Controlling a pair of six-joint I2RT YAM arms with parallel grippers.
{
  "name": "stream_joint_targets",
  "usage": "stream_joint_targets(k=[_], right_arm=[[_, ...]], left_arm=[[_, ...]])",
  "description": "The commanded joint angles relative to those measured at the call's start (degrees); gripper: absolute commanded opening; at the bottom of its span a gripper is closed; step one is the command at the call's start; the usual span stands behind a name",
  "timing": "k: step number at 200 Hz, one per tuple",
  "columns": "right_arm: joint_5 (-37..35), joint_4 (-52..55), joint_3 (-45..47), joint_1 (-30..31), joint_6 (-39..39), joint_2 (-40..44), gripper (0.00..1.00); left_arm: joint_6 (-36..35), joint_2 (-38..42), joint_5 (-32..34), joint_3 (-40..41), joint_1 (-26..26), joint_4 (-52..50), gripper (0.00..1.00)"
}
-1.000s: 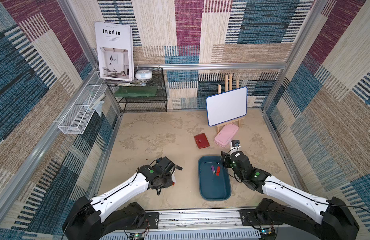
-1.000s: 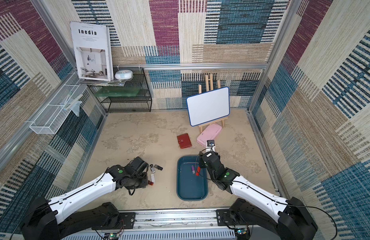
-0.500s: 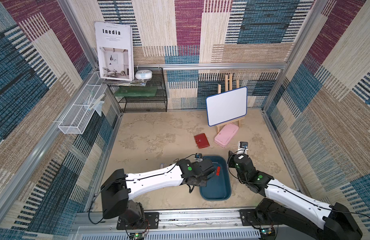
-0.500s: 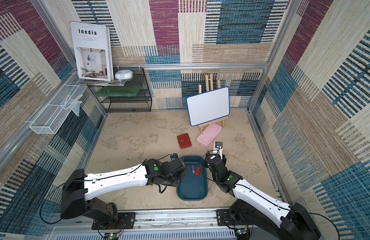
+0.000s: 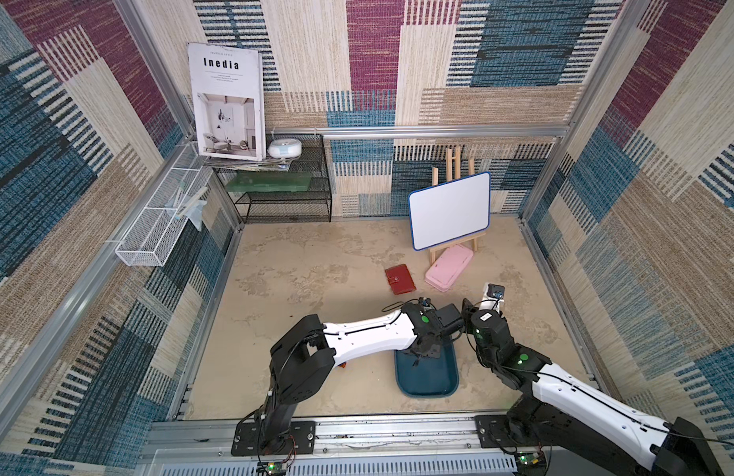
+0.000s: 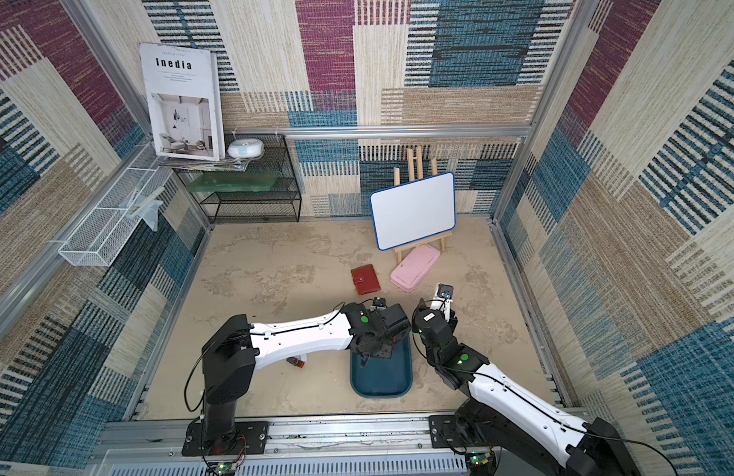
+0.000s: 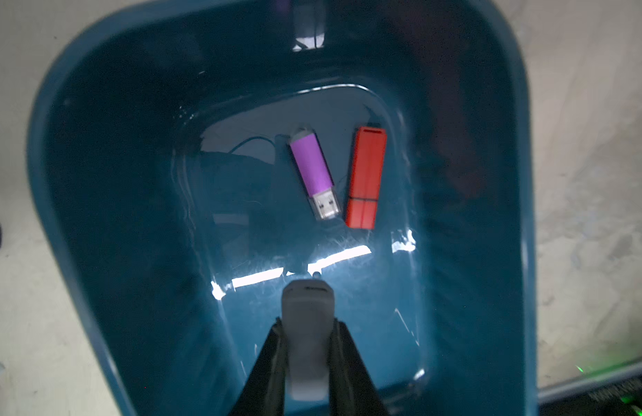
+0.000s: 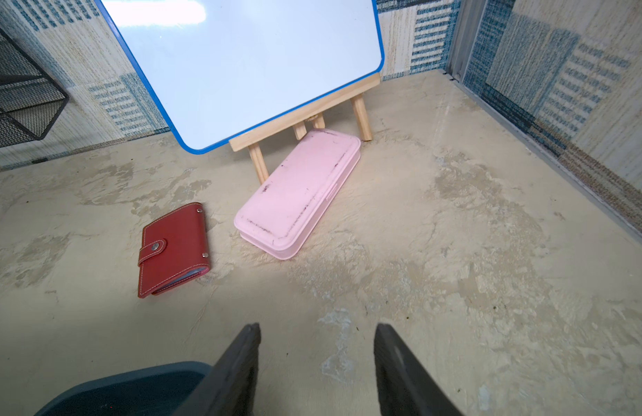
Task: Put the usb flash drive into the storage box
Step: Place the USB flash in the storage box.
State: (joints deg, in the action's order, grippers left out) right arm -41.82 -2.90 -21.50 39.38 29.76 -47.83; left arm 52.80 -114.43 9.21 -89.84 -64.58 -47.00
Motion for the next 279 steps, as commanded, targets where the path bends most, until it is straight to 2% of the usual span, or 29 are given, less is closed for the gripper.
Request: stream_joint_targets(k=[1,74,114,206,237,279], right_arm=[[-1.26,-0.97,0.31,0.07,0.52,0.73,0.55],[-1.13,-1.33,0.62,-0.07,0.49,0.72,0.55],[-0.84,-1.48,0.58,-0.17,0.32,0.95,0.55],[-0.36,-1.65,0.68,-0.18,0.21,0.68,0.55],[-0.1,-1.8,0.68,-0.18,0.13,0.91,0.55],[-0.06,-1.67,1.02,-0.13,-0.09,2.01,0.55]], left_arm=[[-1.32,-1.97,0.08,-0.93,1.63,-1.25,0.09],[-1.75,-8.44,-0.34,-5.0,4.07,-1.58,0.13],[-0.79,-8.87,1.57,-4.99,4.78,-2.24,0.2],[-1.19,-10.8,0.69,-7.09,5.78,-2.43,0.37],[-1.26,-7.93,0.98,-6.59,5.65,-2.54,0.39],[-4.18,1.65,1.65,-3.87,5.73,-2.79,0.4]])
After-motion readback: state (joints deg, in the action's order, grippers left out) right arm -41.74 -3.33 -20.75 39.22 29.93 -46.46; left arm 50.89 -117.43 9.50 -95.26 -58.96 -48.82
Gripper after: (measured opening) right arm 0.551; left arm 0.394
